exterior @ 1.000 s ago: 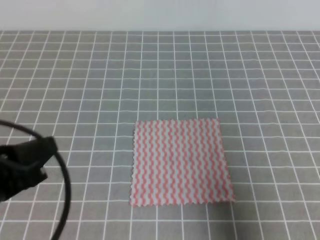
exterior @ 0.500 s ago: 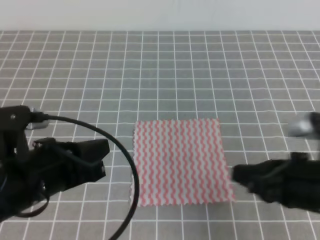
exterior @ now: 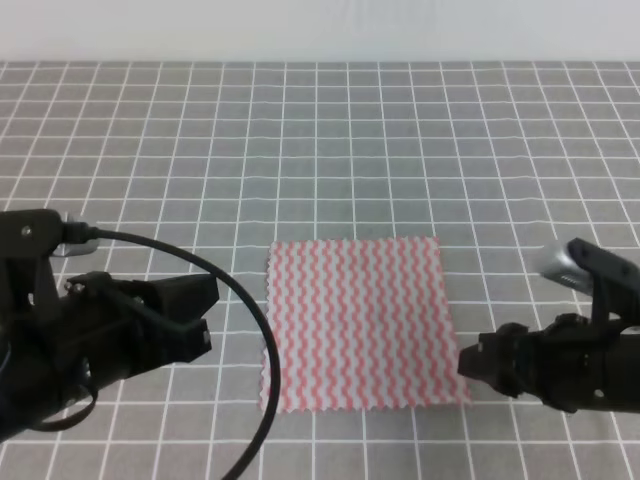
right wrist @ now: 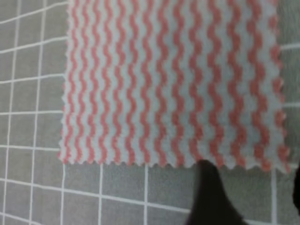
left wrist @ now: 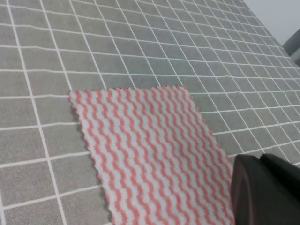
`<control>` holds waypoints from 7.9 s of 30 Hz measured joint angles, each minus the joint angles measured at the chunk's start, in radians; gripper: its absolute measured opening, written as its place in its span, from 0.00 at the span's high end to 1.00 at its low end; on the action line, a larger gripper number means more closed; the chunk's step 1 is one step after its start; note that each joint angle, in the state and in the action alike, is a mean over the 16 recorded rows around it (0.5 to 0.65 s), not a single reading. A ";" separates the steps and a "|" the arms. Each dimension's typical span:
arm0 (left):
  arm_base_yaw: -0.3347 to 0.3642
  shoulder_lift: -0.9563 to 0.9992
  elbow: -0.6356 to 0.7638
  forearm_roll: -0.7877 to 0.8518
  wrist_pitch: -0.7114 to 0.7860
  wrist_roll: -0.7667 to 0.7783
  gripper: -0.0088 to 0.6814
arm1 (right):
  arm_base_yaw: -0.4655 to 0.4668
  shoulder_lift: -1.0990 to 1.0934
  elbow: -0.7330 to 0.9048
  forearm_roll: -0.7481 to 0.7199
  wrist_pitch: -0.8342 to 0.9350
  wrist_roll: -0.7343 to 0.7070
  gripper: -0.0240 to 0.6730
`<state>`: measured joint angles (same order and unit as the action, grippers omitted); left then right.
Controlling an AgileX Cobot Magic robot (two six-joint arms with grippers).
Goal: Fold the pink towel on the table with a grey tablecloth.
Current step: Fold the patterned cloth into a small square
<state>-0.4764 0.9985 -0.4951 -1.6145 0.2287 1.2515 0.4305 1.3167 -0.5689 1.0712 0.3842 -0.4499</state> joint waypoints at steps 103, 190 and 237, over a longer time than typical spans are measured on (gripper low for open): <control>-0.001 0.049 0.000 -0.001 0.148 0.599 0.99 | -0.014 0.255 -0.211 0.069 0.016 0.011 0.99; -0.003 0.631 -0.068 -0.133 0.165 1.474 0.32 | -0.014 0.303 -0.319 0.152 -0.070 -0.052 0.99; -0.003 0.648 -0.109 -0.137 0.126 1.471 0.66 | -0.015 0.309 -0.319 0.199 -0.088 -0.092 0.99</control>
<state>-0.4789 1.6464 -0.6040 -1.7516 0.3552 2.7227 0.4160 1.6252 -0.8883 1.2703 0.2958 -0.5420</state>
